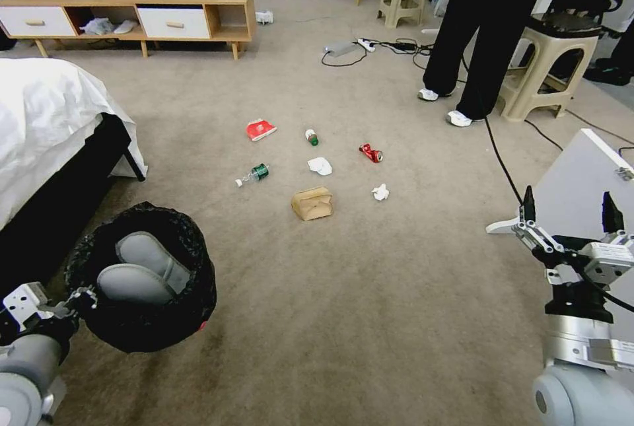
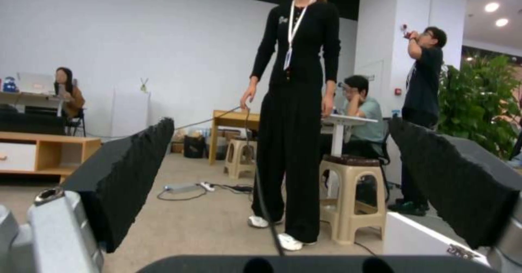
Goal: Pick up the trash bin and place the garbage on the floor into it.
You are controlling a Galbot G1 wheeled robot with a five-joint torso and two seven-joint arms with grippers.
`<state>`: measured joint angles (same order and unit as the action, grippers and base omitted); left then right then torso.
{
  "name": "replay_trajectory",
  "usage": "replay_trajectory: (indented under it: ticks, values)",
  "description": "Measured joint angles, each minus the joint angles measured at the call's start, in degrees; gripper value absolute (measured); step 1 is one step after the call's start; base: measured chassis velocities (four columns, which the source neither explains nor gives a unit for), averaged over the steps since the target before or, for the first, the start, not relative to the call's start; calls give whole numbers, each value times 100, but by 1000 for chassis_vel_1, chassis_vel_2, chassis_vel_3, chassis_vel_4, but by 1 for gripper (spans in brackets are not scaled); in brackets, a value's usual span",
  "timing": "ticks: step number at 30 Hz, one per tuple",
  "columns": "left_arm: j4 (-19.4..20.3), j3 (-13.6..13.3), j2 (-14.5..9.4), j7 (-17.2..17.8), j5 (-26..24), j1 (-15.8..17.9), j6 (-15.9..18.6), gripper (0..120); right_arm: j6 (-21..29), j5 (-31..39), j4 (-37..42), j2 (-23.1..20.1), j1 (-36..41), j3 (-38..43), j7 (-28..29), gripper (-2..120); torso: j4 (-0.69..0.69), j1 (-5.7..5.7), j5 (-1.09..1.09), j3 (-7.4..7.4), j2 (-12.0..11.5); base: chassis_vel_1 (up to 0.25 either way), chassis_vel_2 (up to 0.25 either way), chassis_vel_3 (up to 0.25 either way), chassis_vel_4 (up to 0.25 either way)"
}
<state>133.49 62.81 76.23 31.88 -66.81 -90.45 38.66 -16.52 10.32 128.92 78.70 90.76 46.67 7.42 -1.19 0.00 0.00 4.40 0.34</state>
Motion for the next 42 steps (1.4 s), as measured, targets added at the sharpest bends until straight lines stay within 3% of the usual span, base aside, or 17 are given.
replay_trajectory:
  ticks: [42]
  values:
    - [-25,44,-8,-51,11,1,-16,4,33,-36,-5,38,0,-63,-34,100,0,0,0,0,0,-8,6,7,-8]
